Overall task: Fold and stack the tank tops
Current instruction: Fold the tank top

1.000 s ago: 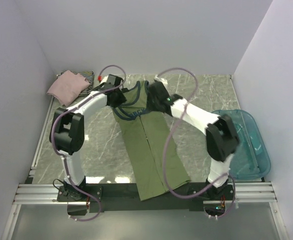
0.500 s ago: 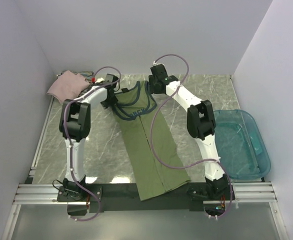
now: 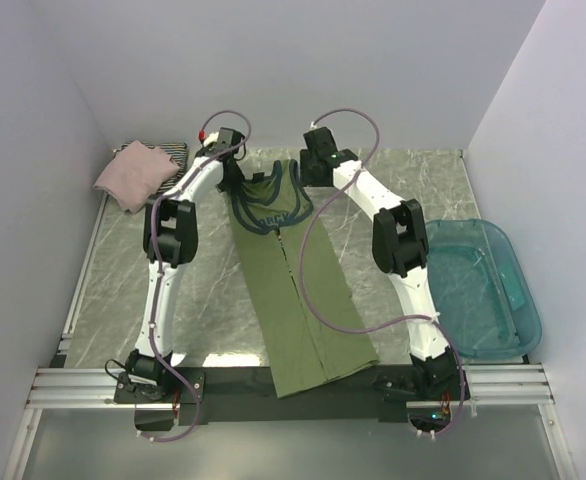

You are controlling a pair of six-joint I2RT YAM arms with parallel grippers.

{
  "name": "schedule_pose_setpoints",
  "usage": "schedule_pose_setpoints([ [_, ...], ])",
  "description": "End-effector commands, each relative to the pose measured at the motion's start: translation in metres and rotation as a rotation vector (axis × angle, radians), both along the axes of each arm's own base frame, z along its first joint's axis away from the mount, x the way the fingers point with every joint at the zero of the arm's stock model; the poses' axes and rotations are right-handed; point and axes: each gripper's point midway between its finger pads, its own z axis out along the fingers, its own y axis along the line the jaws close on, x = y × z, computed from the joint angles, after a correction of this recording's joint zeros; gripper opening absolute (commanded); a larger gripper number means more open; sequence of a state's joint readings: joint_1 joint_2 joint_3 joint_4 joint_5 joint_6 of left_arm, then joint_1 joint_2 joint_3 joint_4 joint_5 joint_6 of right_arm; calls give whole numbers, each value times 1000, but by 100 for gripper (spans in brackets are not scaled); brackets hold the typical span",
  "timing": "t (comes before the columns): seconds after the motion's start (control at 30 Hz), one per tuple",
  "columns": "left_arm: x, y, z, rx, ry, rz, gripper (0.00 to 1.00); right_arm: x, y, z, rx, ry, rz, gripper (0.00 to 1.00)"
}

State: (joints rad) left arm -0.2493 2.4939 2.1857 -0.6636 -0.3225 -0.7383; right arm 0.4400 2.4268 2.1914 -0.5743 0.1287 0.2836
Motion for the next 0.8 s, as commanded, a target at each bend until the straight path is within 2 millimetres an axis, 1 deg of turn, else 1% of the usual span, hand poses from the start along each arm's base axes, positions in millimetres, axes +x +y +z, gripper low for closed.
schedule_pose_setpoints([
  [0.0,16,-9,-3,-22,-5,-87,45,9,-19,42,47,-67,-93,54],
  [0.03,20,-8,-3,-23,-13,-96,45,9,-22,44,52,-70,-122,54],
  [0.07,28,-8,6,-33,-41,-96,45,7,-25,41,56,-59,-136,54],
  [0.13,36,-7,9,-69,-65,-118,46,4,-30,50,84,-67,-185,54],
  [0.17,42,-9,13,-87,-95,-135,46,0,-32,42,88,-62,-191,54],
  [0.2,46,-8,19,-99,-114,-144,47,-2,-34,60,112,-99,-198,54],
  [0.23,48,-8,25,-97,-131,-159,48,-5,-35,65,124,-119,-203,54],
  [0.27,52,-8,30,-92,-160,-165,52,-11,-40,73,137,-155,-212,55],
  [0.3,54,-7,59,-89,-215,-165,55,-15,-45,77,136,-169,-223,56],
  [0.33,53,-6,74,-84,-246,-170,60,-19,-47,81,142,-177,-228,56],
  [0.37,45,-5,70,-82,-245,-174,68,-26,-54,76,135,-164,-239,56],
  [0.4,48,-3,126,-93,-369,-174,72,-32,-56,94,155,-191,-242,56],
  [0.43,44,-3,145,-106,-406,-164,74,-38,-59,99,169,-192,-256,56],
  [0.47,33,1,144,-109,-396,-152,74,-52,-64,107,184,-191,-259,56],
  [0.5,21,2,190,-136,-472,-133,74,-61,-64,109,207,-179,-264,56],
  [0.53,5,8,180,-134,-437,-99,74,-75,-68,100,197,-148,-274,56],
  [0.57,-9,8,185,-148,-435,-74,74,-91,-75,111,195,-145,-285,56],
  [0.6,-32,9,223,-200,-491,-31,73,-103,-81,109,181,-134,-303,56],
  [0.63,-56,12,197,-199,-424,2,72,-124,-90,86,165,-77,-328,56],
  [0.67,-84,14,216,-201,-438,56,71,-140,-95,98,186,-90,-330,56],
  [0.7,-103,9,209,-252,-408,104,71,-153,-99,95,186,-82,-331,56],
  [0.73,-132,8,169,-247,-318,115,70,-173,-109,72,154,-37,-343,56],
  [0.77,-155,-4,157,-268,-280,118,69,-185,-112,81,169,-57,-330,56],
])
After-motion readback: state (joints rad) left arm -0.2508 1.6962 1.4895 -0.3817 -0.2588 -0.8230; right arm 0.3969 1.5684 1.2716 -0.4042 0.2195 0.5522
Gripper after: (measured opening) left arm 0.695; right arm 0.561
